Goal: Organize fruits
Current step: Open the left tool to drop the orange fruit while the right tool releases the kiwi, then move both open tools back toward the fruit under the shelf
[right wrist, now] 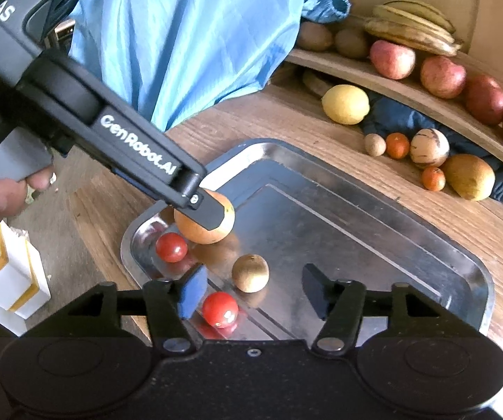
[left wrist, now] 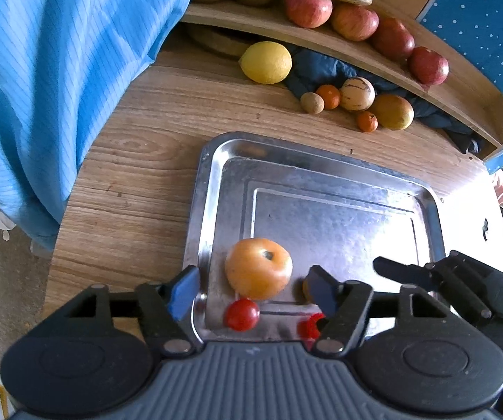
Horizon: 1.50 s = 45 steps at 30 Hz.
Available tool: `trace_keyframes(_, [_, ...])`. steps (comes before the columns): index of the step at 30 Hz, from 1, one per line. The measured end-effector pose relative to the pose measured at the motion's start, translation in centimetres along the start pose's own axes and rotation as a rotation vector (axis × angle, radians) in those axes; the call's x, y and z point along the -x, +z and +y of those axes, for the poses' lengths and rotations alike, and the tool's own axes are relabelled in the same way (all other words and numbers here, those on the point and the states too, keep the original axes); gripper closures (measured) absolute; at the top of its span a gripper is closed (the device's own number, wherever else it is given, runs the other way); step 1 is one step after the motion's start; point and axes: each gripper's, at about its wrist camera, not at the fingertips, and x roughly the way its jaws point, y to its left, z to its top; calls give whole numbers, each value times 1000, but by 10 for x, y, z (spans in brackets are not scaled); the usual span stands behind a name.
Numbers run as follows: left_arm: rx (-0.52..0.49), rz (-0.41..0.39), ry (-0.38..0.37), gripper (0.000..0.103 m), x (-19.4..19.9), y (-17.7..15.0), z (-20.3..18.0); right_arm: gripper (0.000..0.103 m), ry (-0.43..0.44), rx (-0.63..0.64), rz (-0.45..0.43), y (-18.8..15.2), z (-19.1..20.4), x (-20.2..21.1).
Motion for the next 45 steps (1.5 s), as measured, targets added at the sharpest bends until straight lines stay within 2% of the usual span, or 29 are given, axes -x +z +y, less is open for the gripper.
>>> trace_keyframes(7, [-33,14,32,11,12,-12,-3,20,-1,-33,-23,-4,-7,16])
trace_keyframes(12, [-58,48,41,6,19,-26,-4,9,-15,-56,-14,-8,-9,24])
trace_keyframes(17, [-90,106,69,3,17,-36,-5,3,-32,-82,16,-14,-11,32])
trace_keyframes(22, [-106,149,105,2,13,-40,-6,1,-59,-78,79,-20,-13,35])
trace_keyframes(28, [-150,197,144,1,7,-40,-12,1,-131,-95,151,-29,-20,37])
trace_keyframes(37, [-191,210,176,1,5,-29,-19,1,-237,-153,196,-36,-36,37])
trace_keyframes(45, [-220,196,191,1,4,-14,-19,1,-272,-192,198,-31,-47,33])
